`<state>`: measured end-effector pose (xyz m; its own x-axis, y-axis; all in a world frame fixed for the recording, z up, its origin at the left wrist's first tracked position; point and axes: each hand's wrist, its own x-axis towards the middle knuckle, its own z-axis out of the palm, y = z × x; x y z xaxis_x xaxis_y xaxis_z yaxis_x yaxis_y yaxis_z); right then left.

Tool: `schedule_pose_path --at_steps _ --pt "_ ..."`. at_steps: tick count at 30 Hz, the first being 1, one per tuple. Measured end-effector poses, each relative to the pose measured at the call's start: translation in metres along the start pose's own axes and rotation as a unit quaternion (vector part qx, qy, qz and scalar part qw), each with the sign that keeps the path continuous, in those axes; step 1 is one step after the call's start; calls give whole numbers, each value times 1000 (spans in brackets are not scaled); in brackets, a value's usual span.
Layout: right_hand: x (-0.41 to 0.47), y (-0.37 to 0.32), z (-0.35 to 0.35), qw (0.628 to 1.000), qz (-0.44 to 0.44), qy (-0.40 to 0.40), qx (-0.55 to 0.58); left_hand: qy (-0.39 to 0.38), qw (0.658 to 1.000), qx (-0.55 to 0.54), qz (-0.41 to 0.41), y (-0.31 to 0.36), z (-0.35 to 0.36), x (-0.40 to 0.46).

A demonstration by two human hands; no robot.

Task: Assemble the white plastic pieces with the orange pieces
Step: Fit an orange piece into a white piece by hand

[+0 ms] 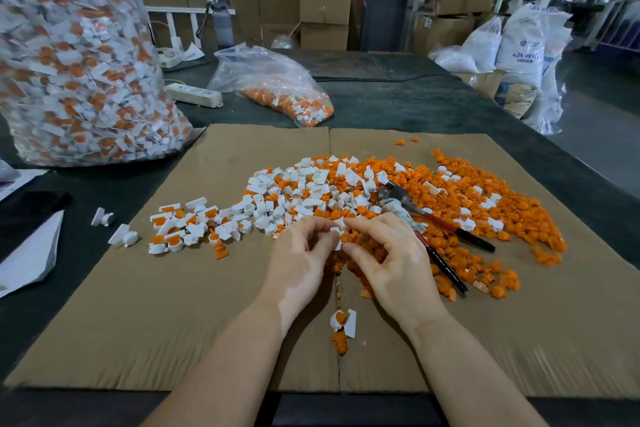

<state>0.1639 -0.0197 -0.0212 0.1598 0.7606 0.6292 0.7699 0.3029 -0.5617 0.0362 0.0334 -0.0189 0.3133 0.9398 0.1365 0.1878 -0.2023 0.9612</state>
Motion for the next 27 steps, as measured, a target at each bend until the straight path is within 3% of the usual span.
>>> schedule_pose_path --at_steps 15,20,22,24,27 --pt "1 -3 0 1000 -6 -4 -16 3 1000 8 14 1 0 -1" --pt "6 -3 -12 991 68 53 -105 10 1000 -11 4 1 0 1" --pt "13 2 -22 961 176 33 -212 6 1000 -5 4 1 0 1" --pt "21 10 -33 904 286 -53 -313 3 1000 -1 7 1 0 1" --pt "31 21 -45 848 375 -180 -329 0 1000 3 6 0 0 2"
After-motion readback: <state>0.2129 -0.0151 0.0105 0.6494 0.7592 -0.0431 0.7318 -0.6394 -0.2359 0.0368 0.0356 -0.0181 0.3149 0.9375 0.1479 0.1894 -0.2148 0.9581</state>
